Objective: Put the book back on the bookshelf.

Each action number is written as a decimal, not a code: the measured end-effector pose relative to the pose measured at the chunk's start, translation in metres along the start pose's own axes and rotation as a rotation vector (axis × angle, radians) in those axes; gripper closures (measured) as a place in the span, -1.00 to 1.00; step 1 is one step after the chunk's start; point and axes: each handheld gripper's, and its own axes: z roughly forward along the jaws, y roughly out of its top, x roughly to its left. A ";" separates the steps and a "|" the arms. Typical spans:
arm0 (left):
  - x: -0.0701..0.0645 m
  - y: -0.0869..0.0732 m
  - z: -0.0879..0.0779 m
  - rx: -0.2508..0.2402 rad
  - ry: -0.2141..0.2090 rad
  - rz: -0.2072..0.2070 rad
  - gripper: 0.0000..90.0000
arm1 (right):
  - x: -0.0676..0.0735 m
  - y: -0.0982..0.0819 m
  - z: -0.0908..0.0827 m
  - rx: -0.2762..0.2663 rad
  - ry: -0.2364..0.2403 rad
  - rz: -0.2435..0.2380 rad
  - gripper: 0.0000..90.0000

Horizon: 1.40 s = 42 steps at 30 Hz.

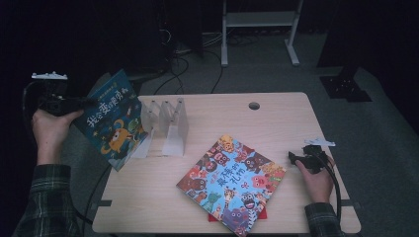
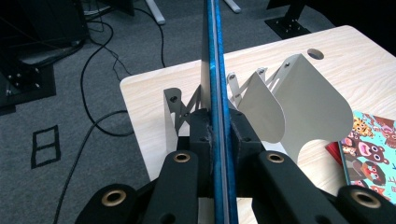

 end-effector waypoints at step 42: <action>-0.061 -0.011 -0.002 0.043 -0.075 0.159 0.92 | 0.000 0.000 0.000 0.000 0.000 0.000 -0.48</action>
